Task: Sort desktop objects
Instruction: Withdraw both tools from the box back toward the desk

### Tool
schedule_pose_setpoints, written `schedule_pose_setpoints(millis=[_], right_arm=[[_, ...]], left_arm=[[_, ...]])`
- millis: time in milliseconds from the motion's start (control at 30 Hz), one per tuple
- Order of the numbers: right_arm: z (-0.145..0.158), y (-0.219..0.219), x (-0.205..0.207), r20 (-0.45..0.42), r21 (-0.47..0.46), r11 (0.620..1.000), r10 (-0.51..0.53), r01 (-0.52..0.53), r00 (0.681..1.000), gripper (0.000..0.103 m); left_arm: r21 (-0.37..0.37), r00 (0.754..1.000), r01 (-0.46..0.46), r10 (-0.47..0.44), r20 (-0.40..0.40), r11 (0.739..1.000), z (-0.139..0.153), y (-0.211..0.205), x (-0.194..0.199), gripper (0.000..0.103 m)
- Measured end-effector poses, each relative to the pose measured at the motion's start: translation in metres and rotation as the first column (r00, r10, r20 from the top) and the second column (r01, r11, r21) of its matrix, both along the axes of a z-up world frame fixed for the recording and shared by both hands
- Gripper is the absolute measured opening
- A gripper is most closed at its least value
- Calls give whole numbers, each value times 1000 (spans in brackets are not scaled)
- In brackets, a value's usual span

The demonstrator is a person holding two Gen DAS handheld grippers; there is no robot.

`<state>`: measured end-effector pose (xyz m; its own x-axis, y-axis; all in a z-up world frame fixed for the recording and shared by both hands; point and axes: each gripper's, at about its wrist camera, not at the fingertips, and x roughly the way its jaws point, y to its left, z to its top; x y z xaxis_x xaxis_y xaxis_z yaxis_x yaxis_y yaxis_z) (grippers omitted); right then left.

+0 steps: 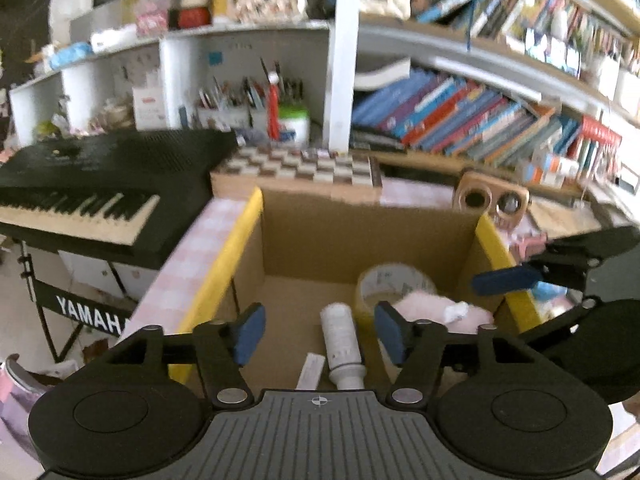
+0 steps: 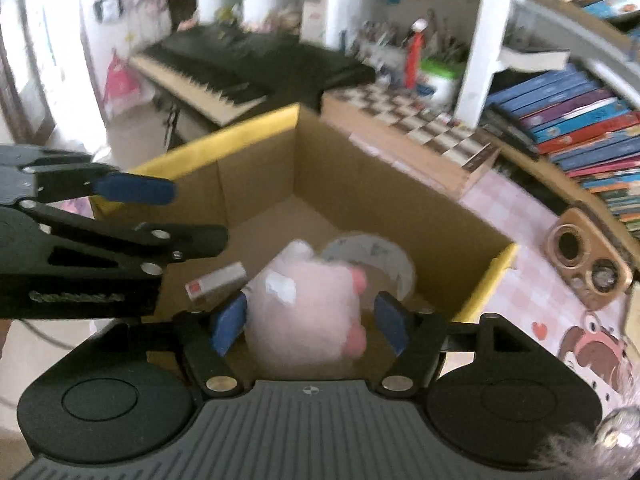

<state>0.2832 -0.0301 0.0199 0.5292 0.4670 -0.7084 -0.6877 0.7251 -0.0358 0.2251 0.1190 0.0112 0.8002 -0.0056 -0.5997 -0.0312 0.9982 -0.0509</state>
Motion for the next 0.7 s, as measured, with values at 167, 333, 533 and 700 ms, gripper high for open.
schedule_pose_setpoints(millis=[167, 333, 533, 700], right_arm=[[19, -18, -20, 61, 83, 991, -114, 109, 992, 68], [29, -32, -43, 114, 145, 969, -219, 202, 969, 68], [34, -49, -76, 165, 196, 933, -333, 301, 928, 68], [31, -57, -111, 210, 200, 913, -393, 354, 895, 68]], left_arm=[[-8, 997, -28, 28, 75, 1000, 16, 2, -20, 79], [-11, 990, -59, 60, 131, 998, 24, 1, -43, 87], [-25, 986, -63, 67, 152, 998, 26, 1, -70, 90], [-23, 984, -60, 63, 167, 998, 26, -1, -95, 92]])
